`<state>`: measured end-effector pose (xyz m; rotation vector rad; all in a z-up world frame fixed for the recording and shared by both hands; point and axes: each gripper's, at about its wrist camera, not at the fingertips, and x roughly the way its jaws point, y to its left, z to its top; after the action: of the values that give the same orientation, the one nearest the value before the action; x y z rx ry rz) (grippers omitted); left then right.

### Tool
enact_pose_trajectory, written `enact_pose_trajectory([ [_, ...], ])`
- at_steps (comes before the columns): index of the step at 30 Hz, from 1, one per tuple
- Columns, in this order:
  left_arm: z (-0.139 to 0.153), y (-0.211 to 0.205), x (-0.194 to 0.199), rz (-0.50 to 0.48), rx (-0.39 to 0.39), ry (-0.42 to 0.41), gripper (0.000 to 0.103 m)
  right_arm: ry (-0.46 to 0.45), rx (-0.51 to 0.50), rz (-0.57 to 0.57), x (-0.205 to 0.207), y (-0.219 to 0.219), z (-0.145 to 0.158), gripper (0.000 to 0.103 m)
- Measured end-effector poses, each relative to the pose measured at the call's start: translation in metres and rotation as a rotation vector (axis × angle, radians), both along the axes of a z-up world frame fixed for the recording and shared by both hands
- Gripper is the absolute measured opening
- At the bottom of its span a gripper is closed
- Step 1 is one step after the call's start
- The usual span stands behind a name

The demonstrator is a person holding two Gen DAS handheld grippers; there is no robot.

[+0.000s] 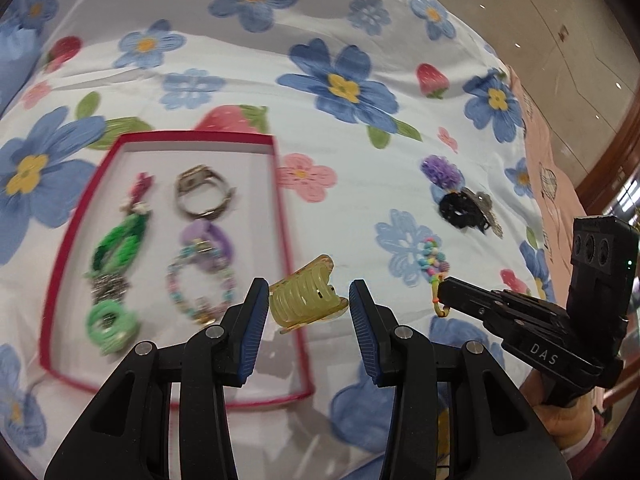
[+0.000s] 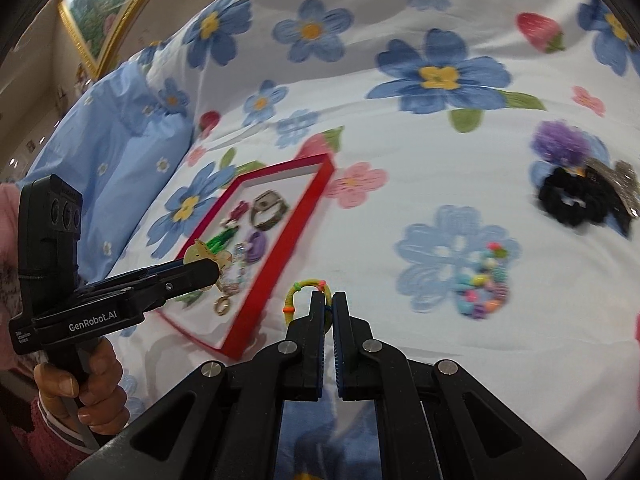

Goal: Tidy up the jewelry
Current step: 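Carry the claw clip and rainbow hair tie into the tray and open both tools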

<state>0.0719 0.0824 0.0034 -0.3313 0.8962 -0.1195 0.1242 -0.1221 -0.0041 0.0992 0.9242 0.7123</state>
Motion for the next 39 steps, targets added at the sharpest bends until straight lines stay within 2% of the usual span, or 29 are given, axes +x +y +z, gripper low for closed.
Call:
enact_pose_trajectory([
  [16, -0.014, 0.093, -0.049, 0.195, 0.006, 0.025, 0.040, 0.007, -0.016, 0.183, -0.014, 0.086, -0.004, 0.003],
  [39, -0.039, 0.112, -0.050, 0.219, 0.001, 0.090, 0.040, 0.038, -0.069, 0.255, -0.014, 0.127, -0.021, 0.004],
])
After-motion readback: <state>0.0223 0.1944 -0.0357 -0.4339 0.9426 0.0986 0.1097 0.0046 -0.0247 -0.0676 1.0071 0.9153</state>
